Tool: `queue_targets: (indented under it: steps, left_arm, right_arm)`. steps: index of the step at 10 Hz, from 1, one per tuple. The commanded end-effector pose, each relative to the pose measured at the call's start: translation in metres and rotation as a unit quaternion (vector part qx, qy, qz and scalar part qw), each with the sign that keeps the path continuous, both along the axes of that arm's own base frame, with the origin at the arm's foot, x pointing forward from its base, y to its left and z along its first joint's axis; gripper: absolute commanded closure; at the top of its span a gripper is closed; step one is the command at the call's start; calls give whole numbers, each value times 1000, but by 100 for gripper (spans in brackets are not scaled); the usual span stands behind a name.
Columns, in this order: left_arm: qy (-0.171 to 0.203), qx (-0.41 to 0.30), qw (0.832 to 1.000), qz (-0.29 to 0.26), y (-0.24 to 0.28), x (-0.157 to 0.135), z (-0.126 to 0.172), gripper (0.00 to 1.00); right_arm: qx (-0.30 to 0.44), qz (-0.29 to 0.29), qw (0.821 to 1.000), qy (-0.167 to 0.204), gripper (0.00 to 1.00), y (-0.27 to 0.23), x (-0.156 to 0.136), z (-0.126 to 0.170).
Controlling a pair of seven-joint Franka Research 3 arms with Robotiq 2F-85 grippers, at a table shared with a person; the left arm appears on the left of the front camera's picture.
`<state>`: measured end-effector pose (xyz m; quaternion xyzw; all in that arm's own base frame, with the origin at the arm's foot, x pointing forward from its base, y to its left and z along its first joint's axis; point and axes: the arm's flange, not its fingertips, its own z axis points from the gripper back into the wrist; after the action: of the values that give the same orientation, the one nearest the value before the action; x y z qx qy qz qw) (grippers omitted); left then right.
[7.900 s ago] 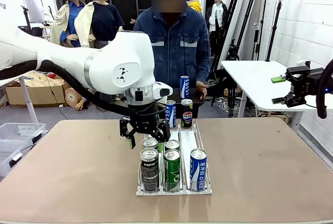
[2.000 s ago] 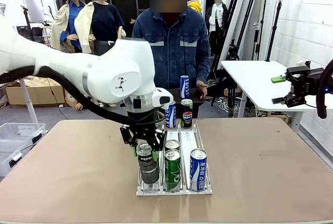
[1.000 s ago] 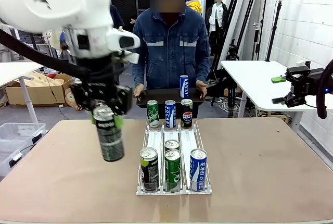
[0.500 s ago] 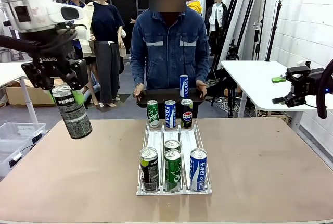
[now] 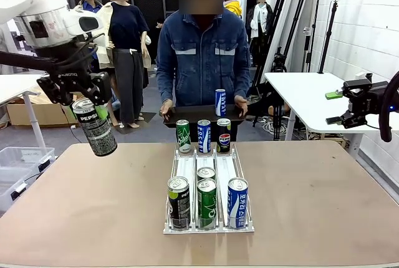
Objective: Retrieve and hand over the desired beverage to the person.
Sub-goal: Pick up another can of the same type that the person held from the Automatic Can Dispenser, then place the picked can on the Handle tray extended by the person.
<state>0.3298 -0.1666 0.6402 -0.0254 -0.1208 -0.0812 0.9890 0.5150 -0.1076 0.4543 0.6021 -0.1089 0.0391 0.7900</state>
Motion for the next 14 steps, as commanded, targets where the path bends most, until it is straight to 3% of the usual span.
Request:
queue_targets:
  steps: [1,14]
  left_arm:
    - [-1,-3,1000,3,4,0,2,100]
    - [-1,-3,1000,3,4,0,2,100]
  right_arm:
    - [-1,-3,1000,2,0,1,-1,-1]
    - [-1,-3,1000,2,0,1,-1,-1]
